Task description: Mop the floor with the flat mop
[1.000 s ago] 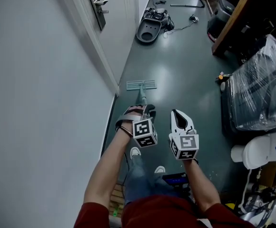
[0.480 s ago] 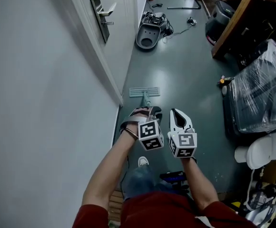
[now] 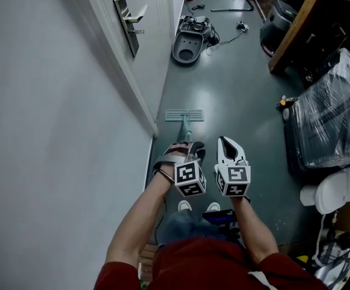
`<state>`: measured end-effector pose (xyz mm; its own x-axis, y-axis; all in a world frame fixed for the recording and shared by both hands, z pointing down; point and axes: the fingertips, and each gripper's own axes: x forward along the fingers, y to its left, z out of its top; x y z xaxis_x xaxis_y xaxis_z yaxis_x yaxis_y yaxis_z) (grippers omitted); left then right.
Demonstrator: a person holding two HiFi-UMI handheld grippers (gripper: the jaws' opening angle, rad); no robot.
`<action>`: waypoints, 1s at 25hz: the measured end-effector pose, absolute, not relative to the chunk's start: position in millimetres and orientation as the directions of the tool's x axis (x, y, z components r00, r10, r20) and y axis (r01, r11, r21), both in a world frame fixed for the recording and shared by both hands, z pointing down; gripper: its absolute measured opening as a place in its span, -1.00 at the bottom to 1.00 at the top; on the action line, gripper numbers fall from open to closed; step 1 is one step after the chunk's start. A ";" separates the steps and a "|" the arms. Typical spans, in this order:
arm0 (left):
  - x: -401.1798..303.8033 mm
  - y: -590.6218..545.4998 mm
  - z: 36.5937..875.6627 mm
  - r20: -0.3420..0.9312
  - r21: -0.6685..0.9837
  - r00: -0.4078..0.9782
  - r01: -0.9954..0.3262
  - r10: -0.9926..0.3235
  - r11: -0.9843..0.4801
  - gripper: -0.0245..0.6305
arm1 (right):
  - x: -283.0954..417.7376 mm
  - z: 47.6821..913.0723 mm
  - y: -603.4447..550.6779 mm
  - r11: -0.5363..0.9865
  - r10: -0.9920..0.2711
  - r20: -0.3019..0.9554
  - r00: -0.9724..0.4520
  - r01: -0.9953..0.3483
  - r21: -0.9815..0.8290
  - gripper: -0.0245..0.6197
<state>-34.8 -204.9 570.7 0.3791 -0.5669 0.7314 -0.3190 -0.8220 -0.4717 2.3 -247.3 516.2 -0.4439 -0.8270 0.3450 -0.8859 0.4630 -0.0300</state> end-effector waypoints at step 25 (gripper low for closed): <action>-51.4 -399.1 602.8 0.731 -0.517 0.347 -0.280 -0.588 -0.809 -0.69 | 6.7 531.4 -421.4 0.450 -0.826 0.352 -0.441 -0.891 -0.061 -0.87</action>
